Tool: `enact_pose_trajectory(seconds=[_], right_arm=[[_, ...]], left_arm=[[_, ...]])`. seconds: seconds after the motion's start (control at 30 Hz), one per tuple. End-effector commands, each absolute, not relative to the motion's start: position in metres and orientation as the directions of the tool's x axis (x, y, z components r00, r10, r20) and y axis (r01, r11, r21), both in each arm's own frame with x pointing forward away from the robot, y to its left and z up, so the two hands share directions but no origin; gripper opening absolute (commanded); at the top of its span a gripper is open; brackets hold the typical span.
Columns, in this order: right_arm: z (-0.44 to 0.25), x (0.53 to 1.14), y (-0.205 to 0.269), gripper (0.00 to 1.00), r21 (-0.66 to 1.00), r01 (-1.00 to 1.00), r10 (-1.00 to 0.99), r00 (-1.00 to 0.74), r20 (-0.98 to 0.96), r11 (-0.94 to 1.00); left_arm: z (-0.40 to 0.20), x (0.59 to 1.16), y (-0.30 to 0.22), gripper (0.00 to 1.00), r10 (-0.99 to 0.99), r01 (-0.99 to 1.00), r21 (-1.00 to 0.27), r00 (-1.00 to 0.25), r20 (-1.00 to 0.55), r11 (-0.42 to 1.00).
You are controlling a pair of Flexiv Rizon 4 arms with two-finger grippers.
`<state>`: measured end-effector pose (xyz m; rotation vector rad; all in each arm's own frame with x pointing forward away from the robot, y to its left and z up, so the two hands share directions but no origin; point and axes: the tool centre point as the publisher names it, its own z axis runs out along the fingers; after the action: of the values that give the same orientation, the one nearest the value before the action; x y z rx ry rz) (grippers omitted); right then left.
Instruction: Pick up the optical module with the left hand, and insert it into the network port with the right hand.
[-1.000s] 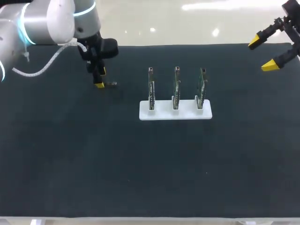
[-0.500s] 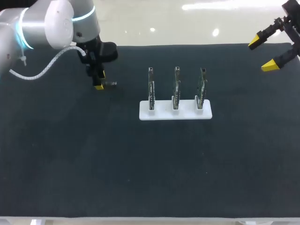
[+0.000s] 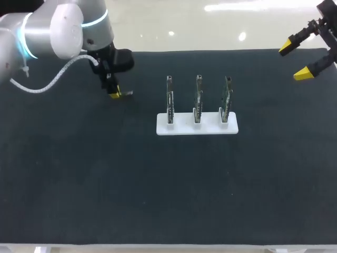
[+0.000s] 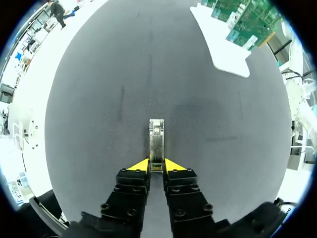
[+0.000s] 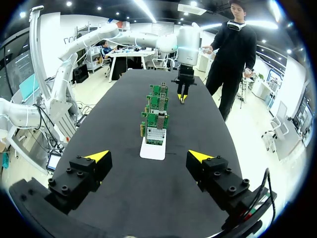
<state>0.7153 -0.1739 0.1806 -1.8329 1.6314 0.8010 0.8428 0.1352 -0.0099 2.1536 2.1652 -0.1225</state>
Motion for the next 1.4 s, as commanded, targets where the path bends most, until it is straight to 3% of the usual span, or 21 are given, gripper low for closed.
enact_pose_trajectory(seconds=[0.03, 0.57, 0.97, 1.4], right_arm=[[0.181, 0.716, -0.173, 1.00, -0.015, -0.994, -0.664, 0.084, -0.743, -0.109], [0.181, 0.716, -0.173, 1.00, -0.015, -0.994, -0.664, 0.084, -0.743, -0.109], [0.181, 0.716, -0.173, 1.00, -0.015, -0.994, -0.664, 0.084, -0.743, -0.109], [0.181, 0.716, -0.173, 1.00, -0.015, -0.994, -0.664, 0.084, -0.743, -0.109]], left_arm=[[0.010, 0.845, 0.137, 0.00, 0.988, 1.000, -0.007, -0.009, -0.154, 0.008], [0.104, 0.832, 0.133, 0.00, 0.838, 0.998, -0.046, 0.016, -0.545, -0.049], [0.153, 0.817, 0.134, 0.00, 0.596, 0.994, -0.007, 0.059, -0.801, -0.108], [0.153, 0.817, 0.134, 0.00, 0.596, 0.994, -0.007, 0.059, -0.801, -0.108]])
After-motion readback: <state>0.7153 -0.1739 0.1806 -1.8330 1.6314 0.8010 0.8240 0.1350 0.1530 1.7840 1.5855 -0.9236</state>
